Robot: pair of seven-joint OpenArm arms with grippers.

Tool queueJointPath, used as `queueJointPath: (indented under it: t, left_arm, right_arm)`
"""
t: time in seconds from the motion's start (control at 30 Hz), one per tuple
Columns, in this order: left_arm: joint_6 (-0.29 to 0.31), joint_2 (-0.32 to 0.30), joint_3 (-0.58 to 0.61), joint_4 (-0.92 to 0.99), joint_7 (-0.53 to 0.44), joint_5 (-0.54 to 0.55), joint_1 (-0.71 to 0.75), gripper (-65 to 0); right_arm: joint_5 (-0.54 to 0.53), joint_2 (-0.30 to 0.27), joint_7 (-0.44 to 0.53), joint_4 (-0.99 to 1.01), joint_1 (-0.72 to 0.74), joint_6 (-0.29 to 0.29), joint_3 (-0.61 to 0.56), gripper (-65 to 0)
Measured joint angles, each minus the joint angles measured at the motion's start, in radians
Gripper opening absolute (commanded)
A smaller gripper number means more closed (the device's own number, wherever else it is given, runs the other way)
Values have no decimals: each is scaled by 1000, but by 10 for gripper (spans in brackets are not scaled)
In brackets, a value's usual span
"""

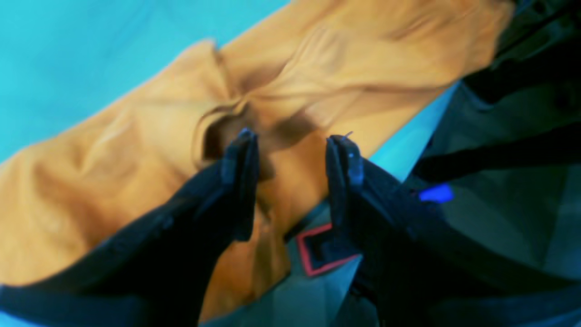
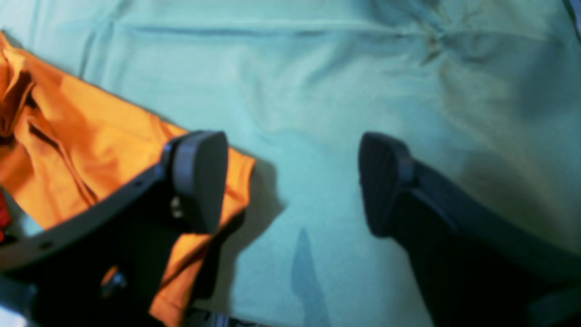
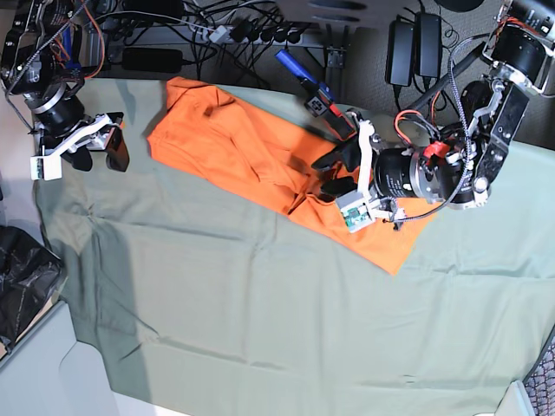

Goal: Fold the T-shirt properly

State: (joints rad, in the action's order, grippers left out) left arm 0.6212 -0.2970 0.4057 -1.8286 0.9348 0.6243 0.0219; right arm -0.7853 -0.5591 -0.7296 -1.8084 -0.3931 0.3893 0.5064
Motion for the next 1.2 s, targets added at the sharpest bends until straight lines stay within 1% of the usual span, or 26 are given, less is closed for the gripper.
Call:
queueJointPath:
  t: [0.1, 0.2, 0.27, 0.33, 0.47, 0.63, 0.7, 0.77, 0.83, 1.0, 1.2]
  left_arm:
    - [0, 0, -19, -30, 1, -28, 0, -366]
    - [0, 0, -90, -39, -1, -34, -2, -366]
    - [0, -4, -133, -39, 1, -36, -2, -366]
    - [0, -18, -160, -39, 2, -35, -2, -366]
    - [0, -72, -204, -39, 1, -35, 0, -366]
    - [0, -150, -217, -39, 1, -24, 0, -366]
    - [0, -169, -218, -39, 0, -20, 5, -366]
    - [0, -181, -218, -39, 0, -21, 12, -366]
    - [0, -182, -218, -39, 0, -21, 11, -366]
    - [0, -182, -218, -39, 0, -19, 11, -366]
    - [0, -182, -218, -39, -6, -19, 11, -366]
  right_arm:
    - [1, 0, 0, 0, 0, 0, 0, -207]
    - [10, 0, -11, 0, 0, 0, 0, -207]
    - [37, 14, -30, 6, 0, -1, 3, -207]
    - [23, 50, -42, 45, -1, -4, 9, -207]
    - [-65, 138, -80, 122, -23, -3, 8, -207]
    - [-87, 240, -85, 126, -23, -3, 9, -207]
    - [-93, 274, -85, 125, -18, -3, 9, -207]
    - [-114, 295, -87, 125, -20, -3, 11, -207]
    - [-129, 307, -95, 124, -19, -3, 11, -207]
    - [-167, 307, -127, 124, -19, -3, 11, -207]
    - [-169, 307, -124, 124, -19, -2, -29, -207]
